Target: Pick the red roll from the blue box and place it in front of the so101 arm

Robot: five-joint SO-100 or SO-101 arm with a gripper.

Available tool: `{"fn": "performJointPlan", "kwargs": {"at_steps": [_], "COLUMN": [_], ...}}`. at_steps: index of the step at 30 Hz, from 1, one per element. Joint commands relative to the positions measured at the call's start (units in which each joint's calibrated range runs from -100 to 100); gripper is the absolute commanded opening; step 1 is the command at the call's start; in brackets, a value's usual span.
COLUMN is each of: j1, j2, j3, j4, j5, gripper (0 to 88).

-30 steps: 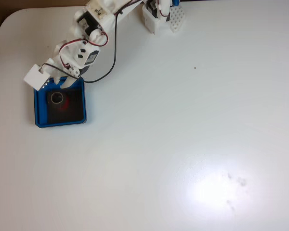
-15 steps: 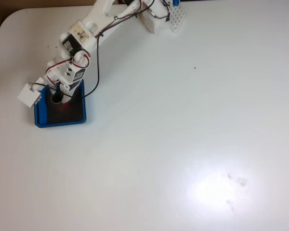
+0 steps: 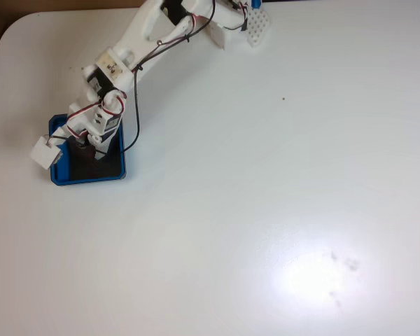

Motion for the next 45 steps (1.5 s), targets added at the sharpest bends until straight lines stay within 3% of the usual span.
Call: {"fn": "performJointPlan", "kwargs": {"at_steps": [1,21,31,38,45], "j1": [0.2,0.69,0.4,0.59,0.3], "j2": [0.78,2.96,2.62,0.2,-16.11], "j3": [-6.4,-6.22,-6.31,-6.31,-3.61], "j4": [-0.95,-0.78,-0.87,-0.7,-0.04], "j5": [0.28,0.37,0.37,0.28,0.02], "gripper": [18.6,18.3,0.0,0.5,0.5]}}
